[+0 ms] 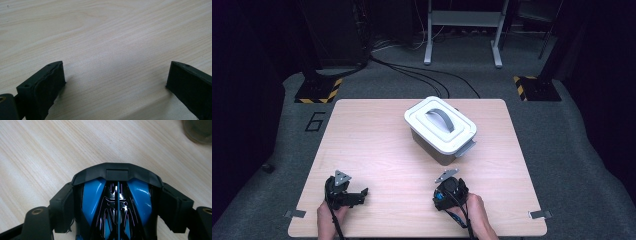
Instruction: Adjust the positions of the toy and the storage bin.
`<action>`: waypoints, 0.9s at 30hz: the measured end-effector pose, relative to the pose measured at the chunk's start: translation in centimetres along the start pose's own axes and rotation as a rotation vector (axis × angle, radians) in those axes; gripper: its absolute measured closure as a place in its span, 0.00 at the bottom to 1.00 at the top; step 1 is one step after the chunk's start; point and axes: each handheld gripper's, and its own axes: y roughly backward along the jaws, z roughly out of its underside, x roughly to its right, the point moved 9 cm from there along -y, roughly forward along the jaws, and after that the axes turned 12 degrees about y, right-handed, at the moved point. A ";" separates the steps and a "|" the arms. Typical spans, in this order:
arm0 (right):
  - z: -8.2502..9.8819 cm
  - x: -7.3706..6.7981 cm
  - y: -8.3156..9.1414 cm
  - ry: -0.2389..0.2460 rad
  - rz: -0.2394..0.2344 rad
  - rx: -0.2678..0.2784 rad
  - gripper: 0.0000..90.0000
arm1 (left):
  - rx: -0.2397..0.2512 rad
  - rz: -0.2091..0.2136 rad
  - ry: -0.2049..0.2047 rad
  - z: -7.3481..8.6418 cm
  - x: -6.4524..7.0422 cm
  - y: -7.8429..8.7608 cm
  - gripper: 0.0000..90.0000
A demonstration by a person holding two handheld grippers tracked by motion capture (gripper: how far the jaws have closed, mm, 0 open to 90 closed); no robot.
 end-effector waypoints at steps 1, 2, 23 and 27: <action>0.0 0.0 0.1 -0.002 0.000 0.008 0.27 | 0.000 0.000 0.000 0.0 0.0 0.0 0.02; 0.0 0.1 0.2 0.003 0.003 0.021 0.27 | 0.000 0.000 0.000 0.0 0.0 0.0 0.02; 0.8 3.8 7.1 -0.149 0.114 0.313 0.27 | 0.000 0.000 0.000 0.0 0.0 0.0 0.02; 1.4 5.0 8.7 -0.182 0.161 0.356 0.27 | 0.001 0.000 0.001 0.0 0.0 0.0 0.02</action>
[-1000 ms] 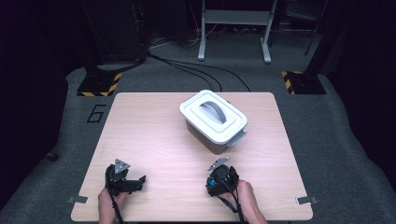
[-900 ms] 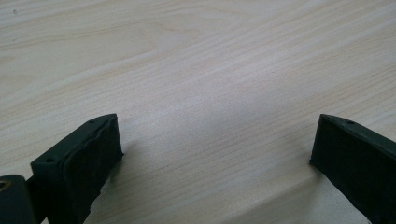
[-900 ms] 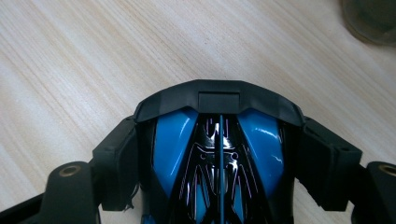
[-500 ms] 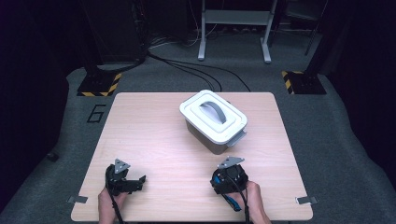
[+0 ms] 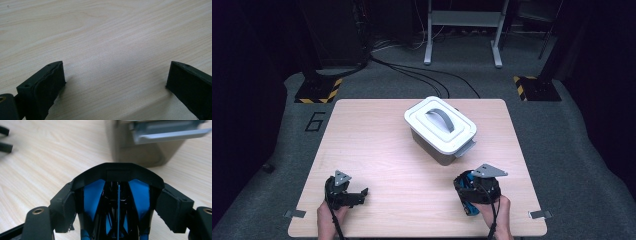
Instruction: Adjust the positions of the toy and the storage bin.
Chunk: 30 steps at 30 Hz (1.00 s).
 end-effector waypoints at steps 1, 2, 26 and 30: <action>0.0 0.7 0.7 -0.019 0.019 0.019 0.27 | 0.000 0.000 0.000 0.0 0.0 0.0 0.02; 0.1 1.1 1.0 -0.028 0.029 0.026 0.27 | 0.000 0.000 0.001 0.0 0.0 0.0 0.02; 2.9 7.9 1.4 -0.054 0.182 -0.132 0.27 | 0.002 0.000 0.000 0.0 0.0 0.0 0.02; 3.0 8.1 0.1 -0.069 0.168 -0.153 0.27 | 0.001 0.000 0.000 0.0 0.0 0.0 0.02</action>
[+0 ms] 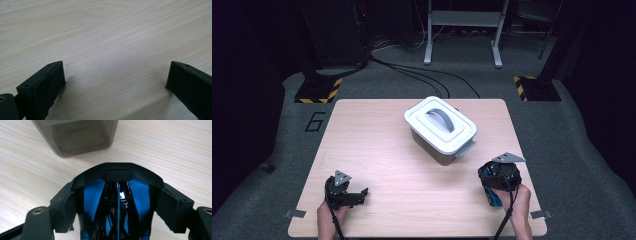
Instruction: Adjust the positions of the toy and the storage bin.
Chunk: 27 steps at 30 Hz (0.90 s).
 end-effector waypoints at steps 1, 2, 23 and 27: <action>0.0 -0.2 -1.1 -0.007 -0.014 -0.029 0.27 | 0.001 0.000 0.000 0.0 0.0 0.0 0.02; 0.0 -0.2 -1.1 -0.007 -0.014 -0.029 0.27 | 0.001 0.000 0.000 0.0 0.0 0.0 0.02; 1.3 -0.9 -7.5 0.073 -0.094 -0.200 0.27 | 0.000 0.000 0.000 0.0 0.0 0.0 0.02; 1.4 -0.8 -7.5 0.074 -0.111 -0.195 0.27 | 0.000 0.000 0.000 0.0 0.0 0.0 0.02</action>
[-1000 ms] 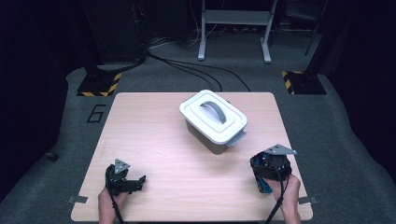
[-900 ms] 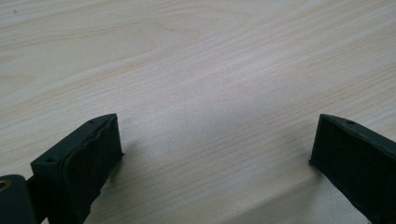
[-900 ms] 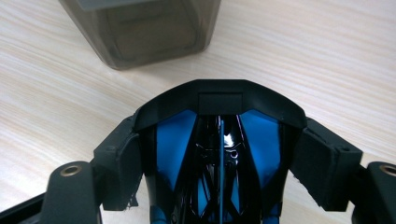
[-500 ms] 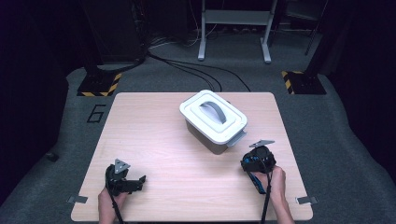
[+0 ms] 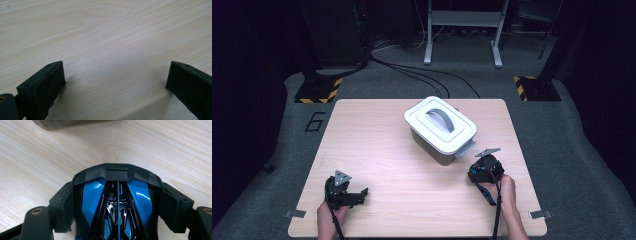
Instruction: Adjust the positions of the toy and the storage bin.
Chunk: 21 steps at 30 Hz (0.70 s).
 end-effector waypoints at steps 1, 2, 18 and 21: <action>0.0 0.0 0.0 -0.004 -0.002 -0.001 0.27 | 0.000 0.000 0.000 0.0 0.0 0.0 0.02; 0.1 0.0 0.1 -0.008 -0.011 0.005 0.24 | -0.002 0.000 0.001 0.0 0.0 0.0 0.02; -1.5 -0.1 3.7 -0.047 -0.065 0.124 0.00 | 0.000 0.000 0.002 0.0 0.0 0.0 0.02; -1.9 -0.3 4.4 -0.039 -0.065 0.127 0.00 | 0.000 0.001 0.002 0.0 0.0 0.0 0.02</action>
